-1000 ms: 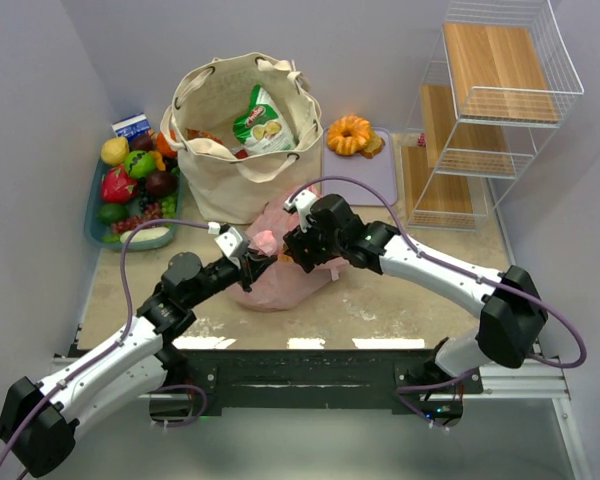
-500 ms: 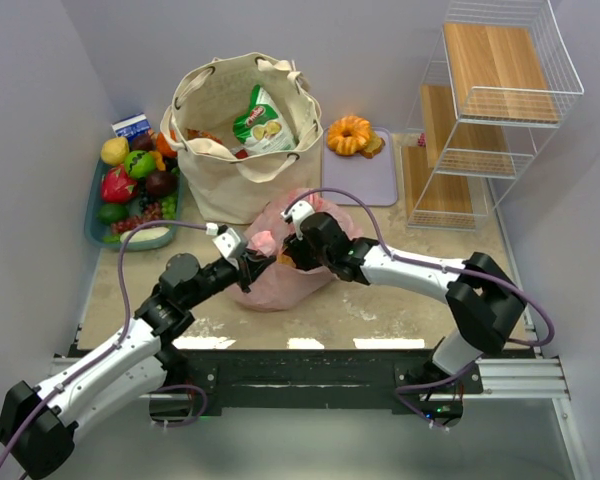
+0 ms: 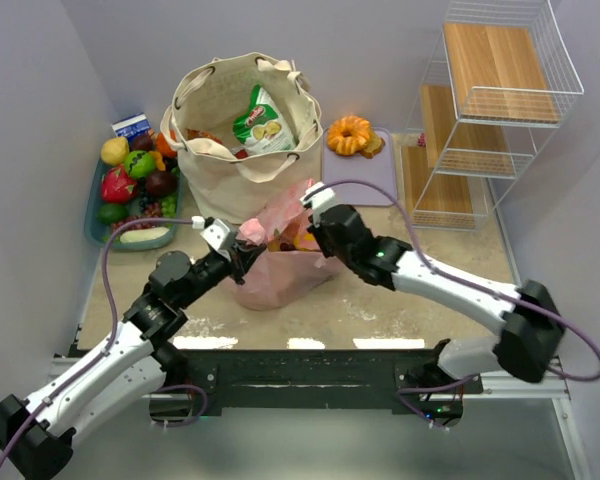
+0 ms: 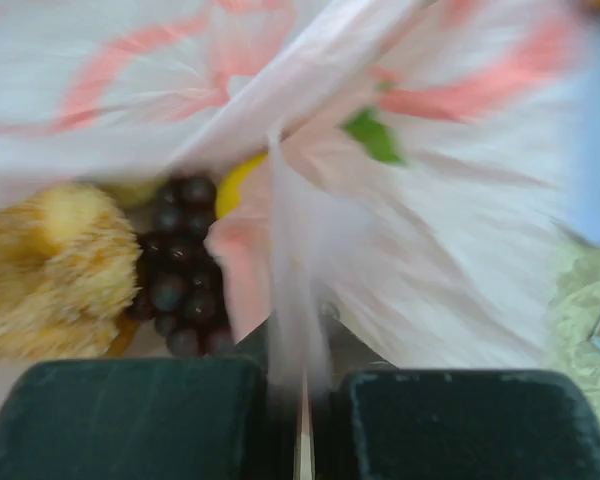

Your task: Place the mixed food into the grocery bags and tie them

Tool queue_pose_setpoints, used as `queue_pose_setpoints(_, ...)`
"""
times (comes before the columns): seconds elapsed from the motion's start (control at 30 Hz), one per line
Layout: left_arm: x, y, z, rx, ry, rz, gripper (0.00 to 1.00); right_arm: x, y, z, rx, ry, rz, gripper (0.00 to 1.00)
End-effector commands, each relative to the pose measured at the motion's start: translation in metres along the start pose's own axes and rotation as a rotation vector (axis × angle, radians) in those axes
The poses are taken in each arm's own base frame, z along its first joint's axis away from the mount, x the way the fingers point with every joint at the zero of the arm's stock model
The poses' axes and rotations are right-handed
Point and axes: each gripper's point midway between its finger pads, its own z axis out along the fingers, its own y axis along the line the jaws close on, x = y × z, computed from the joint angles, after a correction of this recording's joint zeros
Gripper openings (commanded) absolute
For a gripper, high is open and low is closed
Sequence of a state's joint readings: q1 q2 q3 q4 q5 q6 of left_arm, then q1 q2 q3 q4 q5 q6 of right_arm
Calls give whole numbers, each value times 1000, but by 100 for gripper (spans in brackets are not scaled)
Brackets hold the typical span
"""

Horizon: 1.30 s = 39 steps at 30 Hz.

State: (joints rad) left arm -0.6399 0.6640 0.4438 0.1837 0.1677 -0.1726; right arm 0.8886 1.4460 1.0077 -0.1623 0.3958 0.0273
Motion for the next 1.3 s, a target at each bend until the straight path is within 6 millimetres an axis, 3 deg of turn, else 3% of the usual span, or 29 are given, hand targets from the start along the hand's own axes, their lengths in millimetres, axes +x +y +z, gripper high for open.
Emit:
queue_pose_setpoints(0.0, -76, 7, -12, -85, -153, 21, 0, -95, -25, -84, -40, -287, 133, 0)
queue_pose_setpoints(0.03, -81, 9, -13, -95, -156, 20, 0, -105, -36, -103, -27, -335, 155, 0)
queue_pose_setpoints(0.13, -97, 10, -14, -111, -160, 38, 0, -122, -59, -134, 31, -410, 189, 0)
queue_pose_setpoints(0.23, -112, 11, -14, -124, -167, 76, 0, -129, -70, -146, 61, -431, 199, 0)
queue_pose_setpoints(0.3, -113, 15, -9, -132, -137, 119, 0, -134, -59, -148, 0, -424, 165, 0)
queue_pose_setpoints(0.37, -103, 16, -6, -126, -68, 139, 0, -124, -26, -135, -155, -347, 94, 5)
queue_pose_setpoints(0.5, -79, 16, 1, -101, 48, 160, 0, -98, 33, -124, -444, -272, -25, 39)
queue_pose_setpoints(0.53, -75, 12, 1, -71, 67, 187, 0, -93, 38, -121, -468, -270, -46, 54)
queue_pose_setpoints(0.57, -68, 10, 0, -51, 99, 194, 0, -82, 44, -116, -494, -254, -61, 59)
queue_pose_setpoints(0.63, -62, -1, -3, 18, 121, 225, 0, -77, 48, -110, -496, -254, -87, 67)
queue_pose_setpoints(0.8, -43, -12, -13, 108, 176, 263, 0, -66, 61, -92, -454, -218, -177, 68)
queue_pose_setpoints(0.97, -15, -12, -15, 130, 245, 252, 0, -61, 90, -93, -456, -240, -298, 65)
queue_pose_setpoints(1.27, -5, -22, -23, 180, 226, 230, 0, -42, 87, -59, -354, -194, -386, 49)
